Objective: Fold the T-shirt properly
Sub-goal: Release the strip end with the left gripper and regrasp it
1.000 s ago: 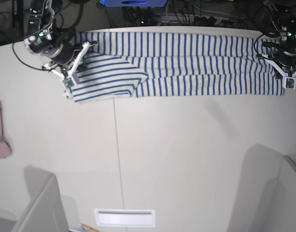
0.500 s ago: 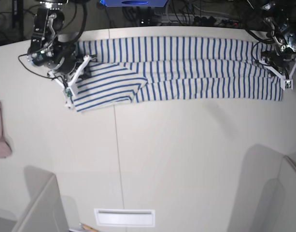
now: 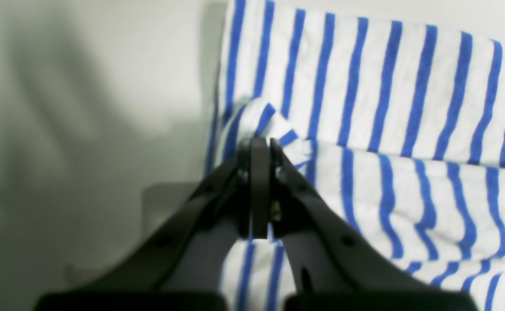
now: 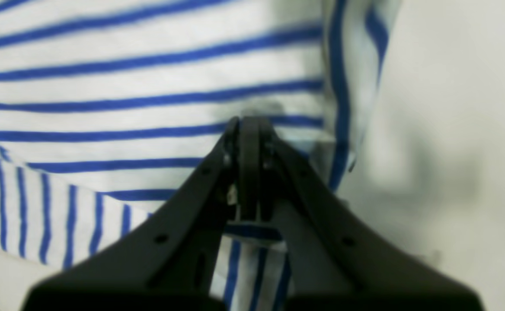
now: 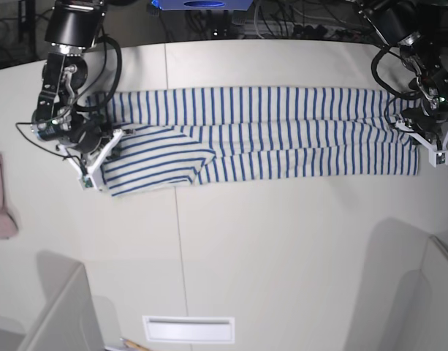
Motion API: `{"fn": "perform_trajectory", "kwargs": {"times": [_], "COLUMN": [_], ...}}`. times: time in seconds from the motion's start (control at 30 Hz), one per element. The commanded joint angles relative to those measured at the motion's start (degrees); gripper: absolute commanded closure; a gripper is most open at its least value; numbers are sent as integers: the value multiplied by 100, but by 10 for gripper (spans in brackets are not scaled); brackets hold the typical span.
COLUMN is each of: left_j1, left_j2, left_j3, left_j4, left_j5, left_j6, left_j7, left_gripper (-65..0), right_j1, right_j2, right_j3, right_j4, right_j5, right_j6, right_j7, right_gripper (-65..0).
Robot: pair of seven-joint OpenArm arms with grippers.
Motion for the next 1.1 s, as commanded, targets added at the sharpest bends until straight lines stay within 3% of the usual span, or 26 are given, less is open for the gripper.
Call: {"fn": "perform_trajectory", "kwargs": {"times": [0.0,0.13,0.27,0.53,0.63,0.77,0.9,0.97,1.07], "left_j1": [-60,107,520,1206,1153,1135,1003,819,634], "left_j2": [-198,-233,-250,-250,-215,-198,-294,-453,-708], "left_j3": [-107,-687,-1382,-1698,-1698,-1663,-1637,-1514,-1030], "left_j4": [291,1020,1451,1434,1434,1407,985,704,159], "left_j5": [-39,-48,-48,-48,-57,-514,-1217,-1200,-1217], "left_j6": [16,-72,-1100,-1149,-1149,-1149,-1149,-1149,-1149], "left_j7": [-25,160,345,301,301,301,310,318,310], "left_gripper": [0,0,0,0,0,-324,-587,-640,-620], "right_j1": [74,-154,-664,-1701,-2027,-2361,-2501,-2572,-2598], "right_j2": [60,-28,-186,-643,-836,-1003,-1039,-1039,-1030], "right_j3": [23,31,31,31,-4,-21,-21,-21,-21], "right_j4": [305,841,1588,2177,2186,2186,2177,2169,2177], "right_j5": [58,67,67,67,67,67,67,67,67], "right_j6": [6,6,6,6,15,15,15,15,15], "right_j7": [43,51,34,113,465,755,799,860,957], "right_gripper": [0,0,0,0,0,0,0,0,0]}}
